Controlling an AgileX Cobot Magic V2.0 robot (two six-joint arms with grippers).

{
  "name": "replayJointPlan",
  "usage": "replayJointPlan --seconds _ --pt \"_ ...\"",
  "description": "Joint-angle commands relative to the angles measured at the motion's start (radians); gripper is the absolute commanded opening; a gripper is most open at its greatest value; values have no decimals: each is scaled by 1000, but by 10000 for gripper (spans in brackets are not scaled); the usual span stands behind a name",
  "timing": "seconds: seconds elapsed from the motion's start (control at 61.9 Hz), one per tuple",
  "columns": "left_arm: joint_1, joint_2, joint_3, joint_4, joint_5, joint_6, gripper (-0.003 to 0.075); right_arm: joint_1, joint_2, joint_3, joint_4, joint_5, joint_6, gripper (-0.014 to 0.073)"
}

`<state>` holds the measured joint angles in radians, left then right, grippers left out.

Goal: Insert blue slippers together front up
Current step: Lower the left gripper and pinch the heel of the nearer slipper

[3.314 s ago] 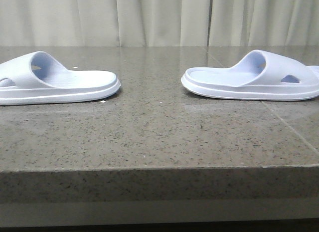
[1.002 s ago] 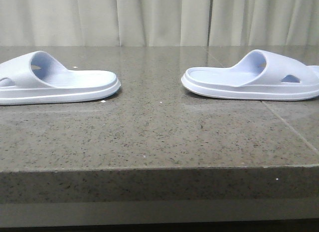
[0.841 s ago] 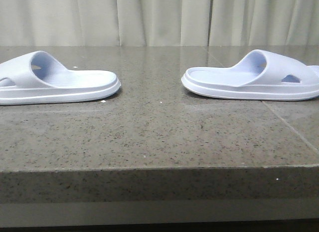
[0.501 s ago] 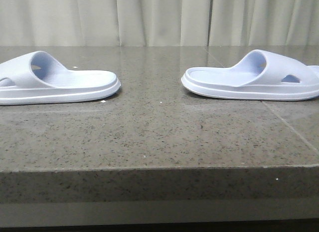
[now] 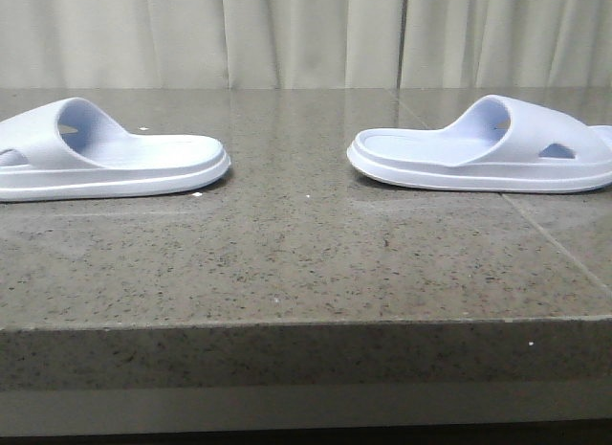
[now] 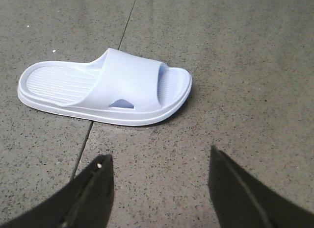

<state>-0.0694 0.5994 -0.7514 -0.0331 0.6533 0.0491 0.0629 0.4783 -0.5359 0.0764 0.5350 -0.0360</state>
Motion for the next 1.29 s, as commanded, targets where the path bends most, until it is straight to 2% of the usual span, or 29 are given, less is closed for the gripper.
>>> replayJointPlan --seconds 0.0,0.129,0.275,0.404,0.437,0.517,0.614,0.808,1.132,1.277 --pt "-6 86 -92 54 20 -10 492 -6 13 -35 -10 -70 0 454" --pt "25 227 -161 182 97 -92 493 -6 13 -35 -10 -69 0 454" --pt "149 376 -239 109 181 -81 492 -6 13 -35 -10 -69 0 454" --pt "304 525 -306 -148 218 111 492 -6 13 -35 -10 -69 0 454" --pt "350 572 -322 -276 228 201 492 -6 13 -35 -10 -69 0 454" --pt "420 636 -337 -473 247 322 492 -6 13 -35 -10 -69 0 454" --pt "464 716 -348 -627 270 425 493 -6 13 -35 -10 -70 0 454" --pt "460 872 -348 -830 276 543 492 -6 13 -35 -10 -70 0 454" --pt "405 1011 -348 -944 272 654 492 -6 13 -35 -10 -70 0 454" --pt "389 1051 -348 -966 266 657 484 -6 13 -35 -10 -70 0 454"
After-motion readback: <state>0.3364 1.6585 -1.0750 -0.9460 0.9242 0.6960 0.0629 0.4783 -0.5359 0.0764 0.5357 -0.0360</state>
